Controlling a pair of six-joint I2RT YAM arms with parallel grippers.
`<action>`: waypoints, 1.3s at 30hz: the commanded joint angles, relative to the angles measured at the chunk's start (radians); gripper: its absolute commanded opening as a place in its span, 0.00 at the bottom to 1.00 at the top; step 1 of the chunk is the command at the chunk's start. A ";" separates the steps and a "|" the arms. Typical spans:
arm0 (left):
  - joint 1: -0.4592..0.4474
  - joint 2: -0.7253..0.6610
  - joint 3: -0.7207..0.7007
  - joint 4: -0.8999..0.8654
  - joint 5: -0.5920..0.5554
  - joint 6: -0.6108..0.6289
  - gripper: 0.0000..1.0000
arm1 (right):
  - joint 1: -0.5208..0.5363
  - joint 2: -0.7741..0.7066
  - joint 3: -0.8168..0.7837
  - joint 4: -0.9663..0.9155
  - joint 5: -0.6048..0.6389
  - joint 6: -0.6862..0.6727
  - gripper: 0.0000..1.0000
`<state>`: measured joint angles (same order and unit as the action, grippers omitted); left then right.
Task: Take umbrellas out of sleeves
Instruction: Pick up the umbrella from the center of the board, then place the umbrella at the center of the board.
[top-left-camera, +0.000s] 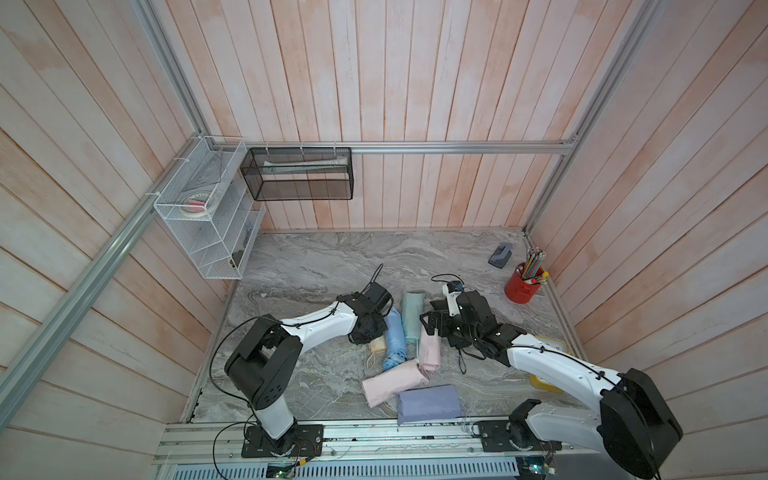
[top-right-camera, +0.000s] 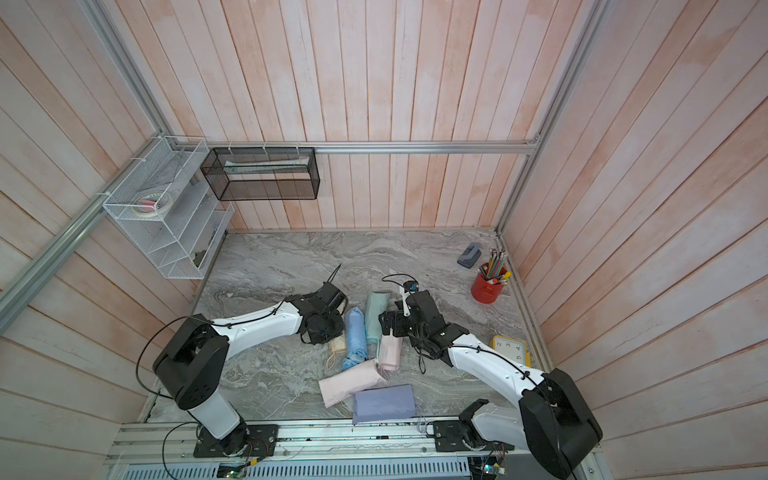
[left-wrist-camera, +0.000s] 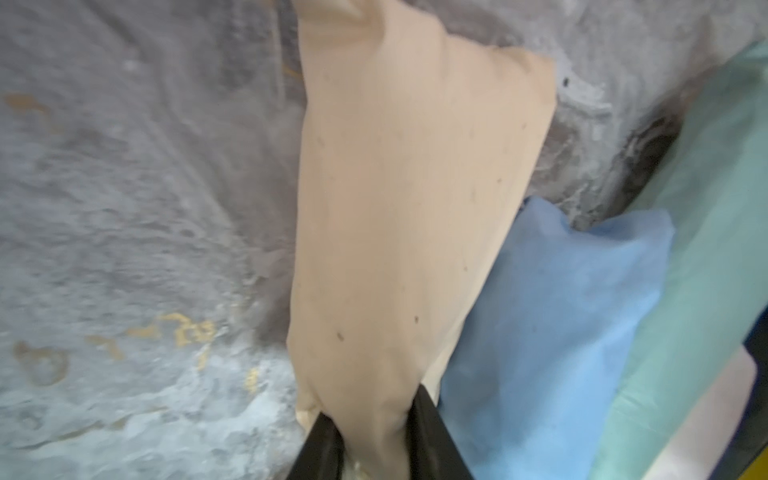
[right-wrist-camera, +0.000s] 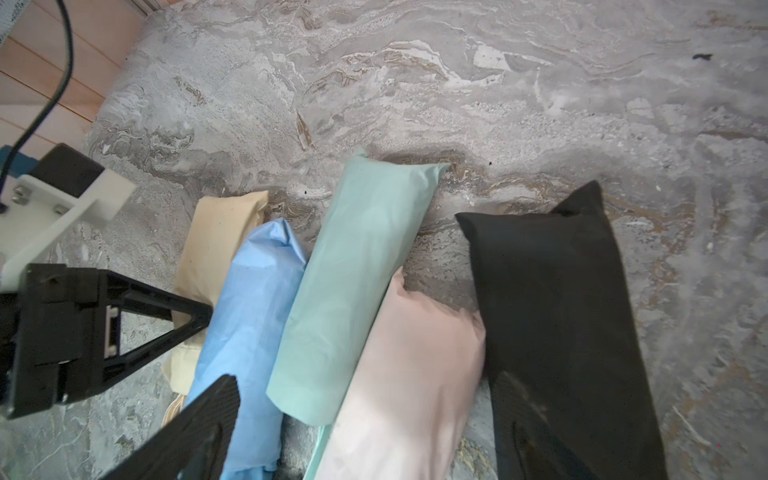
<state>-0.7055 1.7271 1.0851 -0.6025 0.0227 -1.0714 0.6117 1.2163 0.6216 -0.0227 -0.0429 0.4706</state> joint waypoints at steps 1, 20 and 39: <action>0.016 0.059 -0.023 -0.037 0.058 -0.015 0.28 | -0.001 0.006 0.035 -0.026 -0.014 -0.030 0.98; 0.409 -0.055 -0.179 0.127 0.057 0.153 0.36 | 0.267 0.382 0.398 -0.068 -0.043 -0.153 0.97; 0.456 0.027 0.001 0.342 0.221 0.088 0.60 | 0.314 0.556 0.572 -0.124 -0.049 -0.070 0.93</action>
<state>-0.2543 1.7676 1.0645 -0.2806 0.2375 -0.9825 0.9188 1.7466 1.1587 -0.1085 -0.0921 0.3820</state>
